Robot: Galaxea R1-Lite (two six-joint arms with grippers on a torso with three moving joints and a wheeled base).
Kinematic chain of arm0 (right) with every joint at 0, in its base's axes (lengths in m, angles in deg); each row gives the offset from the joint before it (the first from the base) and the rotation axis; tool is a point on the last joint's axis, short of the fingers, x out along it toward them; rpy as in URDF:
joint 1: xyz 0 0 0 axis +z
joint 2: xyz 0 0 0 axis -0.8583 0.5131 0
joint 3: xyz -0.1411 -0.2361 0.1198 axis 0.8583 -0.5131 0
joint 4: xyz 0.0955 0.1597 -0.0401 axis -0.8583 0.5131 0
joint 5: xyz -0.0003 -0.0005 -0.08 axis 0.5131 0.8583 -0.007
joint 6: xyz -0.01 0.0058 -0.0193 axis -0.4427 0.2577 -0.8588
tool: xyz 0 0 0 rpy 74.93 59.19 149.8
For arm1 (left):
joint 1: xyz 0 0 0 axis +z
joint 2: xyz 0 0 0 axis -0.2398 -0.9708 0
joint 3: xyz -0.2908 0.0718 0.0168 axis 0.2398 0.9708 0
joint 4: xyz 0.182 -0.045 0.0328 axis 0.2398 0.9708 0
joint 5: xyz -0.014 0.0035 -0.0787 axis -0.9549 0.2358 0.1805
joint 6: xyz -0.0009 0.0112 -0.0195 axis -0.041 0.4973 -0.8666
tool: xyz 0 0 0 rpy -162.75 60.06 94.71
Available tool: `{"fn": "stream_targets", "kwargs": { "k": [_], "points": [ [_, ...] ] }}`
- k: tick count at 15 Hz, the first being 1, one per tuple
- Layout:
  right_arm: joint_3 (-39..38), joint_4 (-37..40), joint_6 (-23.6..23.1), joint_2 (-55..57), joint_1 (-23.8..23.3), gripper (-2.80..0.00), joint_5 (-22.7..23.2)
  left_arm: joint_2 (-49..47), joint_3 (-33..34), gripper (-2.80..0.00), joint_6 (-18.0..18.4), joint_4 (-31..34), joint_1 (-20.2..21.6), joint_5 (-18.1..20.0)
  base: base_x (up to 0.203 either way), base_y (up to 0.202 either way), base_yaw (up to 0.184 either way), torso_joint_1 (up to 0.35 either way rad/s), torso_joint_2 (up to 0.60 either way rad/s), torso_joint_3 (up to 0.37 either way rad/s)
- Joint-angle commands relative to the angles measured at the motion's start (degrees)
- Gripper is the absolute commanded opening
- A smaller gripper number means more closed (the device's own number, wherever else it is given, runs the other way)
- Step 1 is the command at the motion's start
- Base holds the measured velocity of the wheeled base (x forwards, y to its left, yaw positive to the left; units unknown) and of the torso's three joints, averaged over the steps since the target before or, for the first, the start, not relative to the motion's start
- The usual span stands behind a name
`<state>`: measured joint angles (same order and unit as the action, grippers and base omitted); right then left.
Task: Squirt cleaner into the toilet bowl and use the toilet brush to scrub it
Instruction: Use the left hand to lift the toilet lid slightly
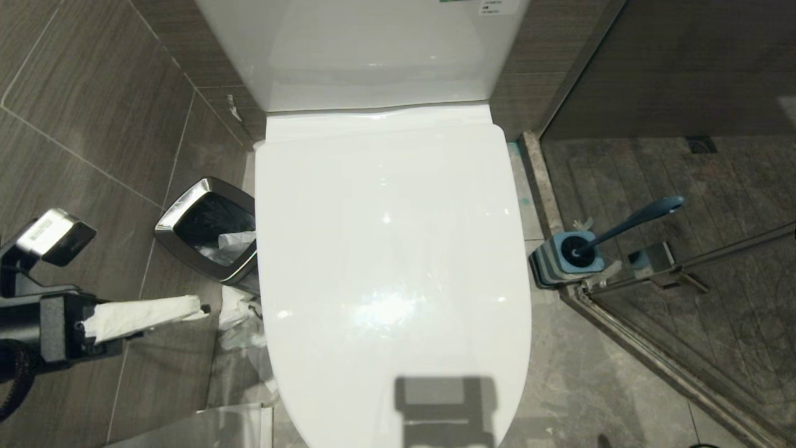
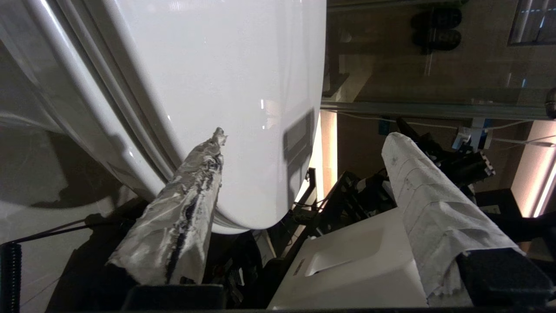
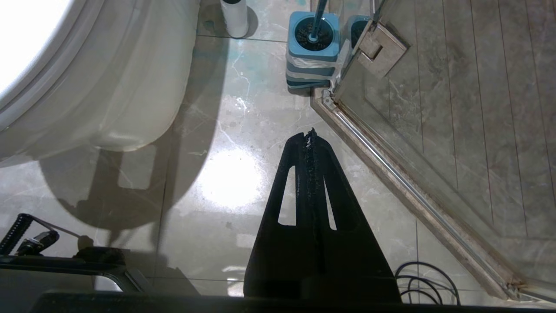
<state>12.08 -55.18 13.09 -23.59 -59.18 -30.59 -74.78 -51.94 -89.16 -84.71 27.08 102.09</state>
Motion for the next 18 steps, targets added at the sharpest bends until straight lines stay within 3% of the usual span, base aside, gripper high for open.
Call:
{"fn": "stream_targets", "kwargs": {
  "k": [1, 4, 10, 18],
  "points": [
    [-0.01, -0.05, -0.05, 0.05, -0.04, -2.8, 0.04, 0.09, 3.2, 0.0, 1.53, -0.33, 0.0, 0.35, 0.0, 0.0, 0.0, 0.0, 0.0, 0.0],
    [-0.01, -0.05, -0.05, 0.05, 0.05, -2.8, 0.04, 0.47, 6.11, 0.0, 3.83, -0.44, -1.68, -0.15, 0.0, 0.0, 0.0, 0.0, 0.0, 0.0],
    [-0.01, -0.05, -0.05, 0.05, -0.04, -2.8, 0.04, -6.29, 4.45, 0.0, 4.09, -0.5, -6.47, -6.38, 0.0, 0.0, 0.0, 0.0, 0.0, 0.0],
    [-0.01, -0.05, -0.05, 0.05, 0.03, -2.8, 0.04, -12.67, 2.1, 0.0, 4.0, -3.66, -8.41, -7.42, 0.0, 0.0, 0.0, 0.0, 0.0, 0.0]
  ]
}}
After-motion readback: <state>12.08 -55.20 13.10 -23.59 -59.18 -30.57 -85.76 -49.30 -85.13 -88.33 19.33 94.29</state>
